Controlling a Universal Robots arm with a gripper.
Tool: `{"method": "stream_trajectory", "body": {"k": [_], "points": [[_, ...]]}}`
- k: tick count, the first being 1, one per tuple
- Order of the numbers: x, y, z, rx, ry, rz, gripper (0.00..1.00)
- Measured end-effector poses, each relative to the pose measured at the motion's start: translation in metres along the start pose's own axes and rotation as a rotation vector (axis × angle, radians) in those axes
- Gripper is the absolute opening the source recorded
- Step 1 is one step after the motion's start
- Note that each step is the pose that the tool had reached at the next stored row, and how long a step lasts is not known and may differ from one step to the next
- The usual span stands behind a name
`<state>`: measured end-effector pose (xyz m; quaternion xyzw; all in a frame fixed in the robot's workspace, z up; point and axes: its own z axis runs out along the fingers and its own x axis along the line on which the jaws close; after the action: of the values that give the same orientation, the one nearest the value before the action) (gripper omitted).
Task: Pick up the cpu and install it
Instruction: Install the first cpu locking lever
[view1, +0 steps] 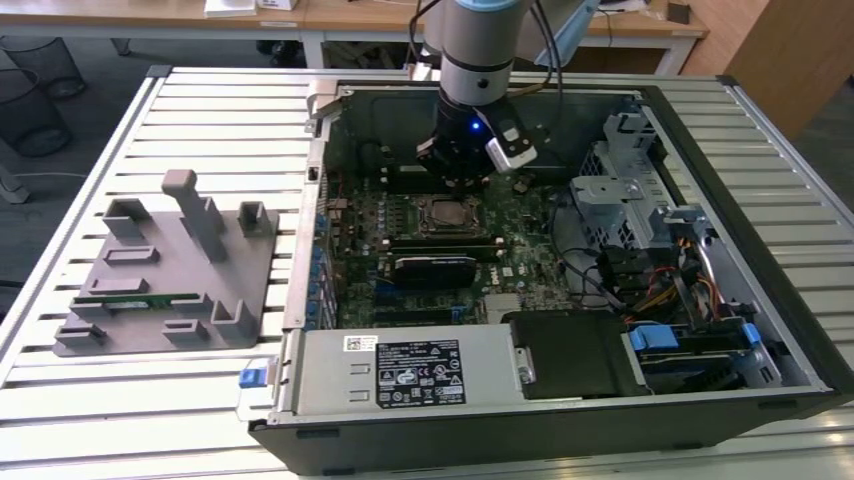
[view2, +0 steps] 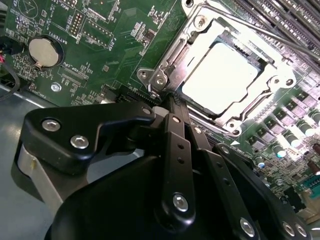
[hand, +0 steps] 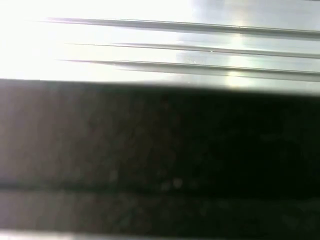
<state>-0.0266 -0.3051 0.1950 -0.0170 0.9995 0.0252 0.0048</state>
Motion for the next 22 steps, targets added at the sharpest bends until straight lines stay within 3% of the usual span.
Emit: {"method": "stream_trajectory", "body": {"k": [8,13,22], "points": [[-0.0002,0.0012,-0.0011,-0.0327,-0.0019,0.0,0.11],[-0.0003,0.0016,-0.0131,-0.0322,-0.0015,0.001,0.11],[-0.0001,-0.0052,-0.0142,-0.0338,-0.0015,0.0,0.11]]}}
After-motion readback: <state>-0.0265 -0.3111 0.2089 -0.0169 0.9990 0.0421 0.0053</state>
